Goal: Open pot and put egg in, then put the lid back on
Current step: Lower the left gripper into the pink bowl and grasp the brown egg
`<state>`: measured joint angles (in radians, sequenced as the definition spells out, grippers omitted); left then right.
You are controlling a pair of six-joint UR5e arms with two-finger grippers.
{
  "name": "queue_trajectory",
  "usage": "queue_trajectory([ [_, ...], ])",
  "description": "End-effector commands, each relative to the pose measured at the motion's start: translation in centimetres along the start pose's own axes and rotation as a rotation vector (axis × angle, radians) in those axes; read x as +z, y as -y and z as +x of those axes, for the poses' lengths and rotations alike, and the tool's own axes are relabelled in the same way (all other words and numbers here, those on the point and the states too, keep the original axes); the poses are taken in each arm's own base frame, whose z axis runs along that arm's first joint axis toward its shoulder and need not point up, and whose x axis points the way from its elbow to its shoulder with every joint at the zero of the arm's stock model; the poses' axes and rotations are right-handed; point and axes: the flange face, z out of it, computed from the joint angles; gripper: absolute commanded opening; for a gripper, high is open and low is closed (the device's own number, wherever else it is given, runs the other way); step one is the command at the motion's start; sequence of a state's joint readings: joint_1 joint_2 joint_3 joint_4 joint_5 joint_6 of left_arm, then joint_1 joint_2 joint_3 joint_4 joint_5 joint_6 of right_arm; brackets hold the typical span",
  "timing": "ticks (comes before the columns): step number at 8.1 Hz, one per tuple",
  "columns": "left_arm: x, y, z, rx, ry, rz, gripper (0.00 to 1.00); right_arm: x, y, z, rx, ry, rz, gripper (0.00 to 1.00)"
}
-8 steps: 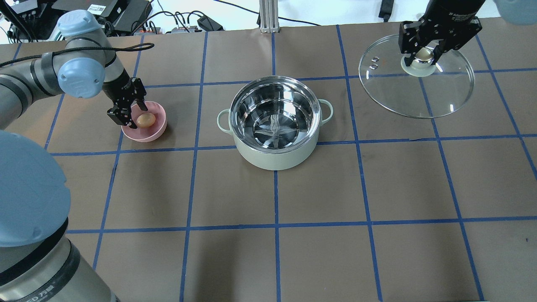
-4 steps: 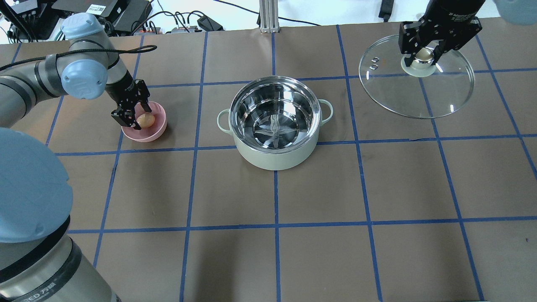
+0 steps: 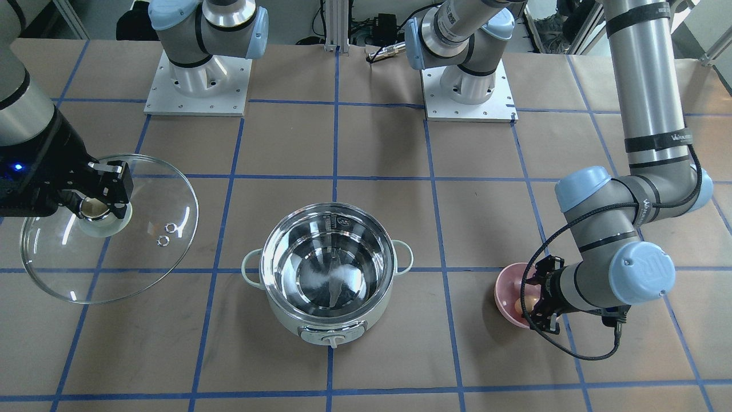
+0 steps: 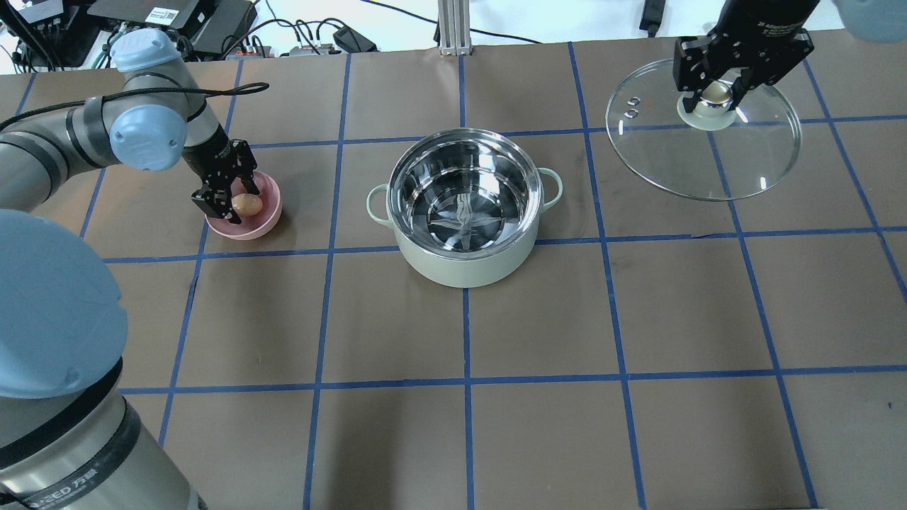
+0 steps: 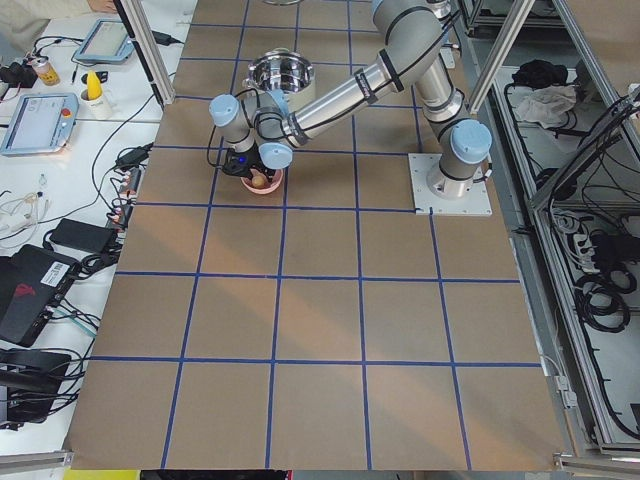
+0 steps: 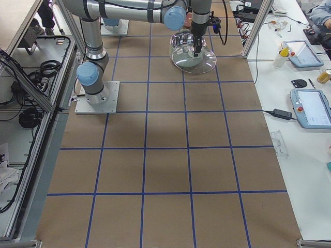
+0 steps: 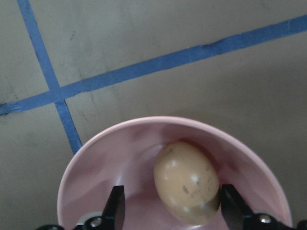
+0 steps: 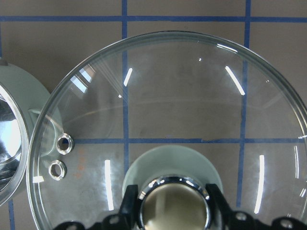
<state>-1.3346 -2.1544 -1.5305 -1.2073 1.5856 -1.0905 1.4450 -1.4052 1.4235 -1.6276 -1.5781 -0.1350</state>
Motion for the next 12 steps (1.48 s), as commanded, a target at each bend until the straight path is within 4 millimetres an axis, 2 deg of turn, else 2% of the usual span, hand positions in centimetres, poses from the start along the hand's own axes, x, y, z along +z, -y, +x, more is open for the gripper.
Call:
queue_trajectory([
  [1, 0.6, 0.0, 0.1, 0.000, 0.007, -0.005, 0.75, 0.0, 0.0, 0.0, 0.000, 0.001, 0.000, 0.19],
  [2, 0.8, 0.1, 0.2, 0.000, 0.010, -0.006, 0.75, 0.0, 0.0, 0.0, 0.000, 0.001, 0.000, 0.19],
  [3, 0.7, 0.1, 0.2, 0.001, 0.004, -0.005, 0.71, -0.1, 0.0, 0.0, 0.000, 0.002, 0.002, 0.19],
  [5, 1.4, -0.2, -0.1, 0.005, 0.015, -0.014, 0.57, -0.1, 0.0, 0.0, 0.000, 0.004, 0.002, 0.19],
  [6, 1.0, -0.2, -0.3, 0.005, 0.013, -0.011, 0.47, -0.1, 0.0, 0.0, 0.000, 0.004, 0.002, 0.19],
  [7, 0.5, -0.3, -0.4, 0.008, 0.005, -0.007, 0.44, -0.1, -0.1, 0.0, 0.000, 0.004, 0.001, 0.19],
  [8, 0.0, -0.3, -0.5, -0.006, -0.003, -0.003, 0.14, -0.2, -0.1, -0.1, 0.000, 0.004, 0.002, 0.19],
  [10, -1.1, -0.4, -0.7, -0.005, -0.020, 0.006, 0.10, -0.2, -0.1, -0.1, 0.000, 0.004, 0.002, 0.19],
  [12, -5.1, -0.8, -1.5, -0.032, -0.079, 0.033, 0.07, -0.2, -0.1, -0.1, 0.000, 0.004, 0.002, 0.19],
])
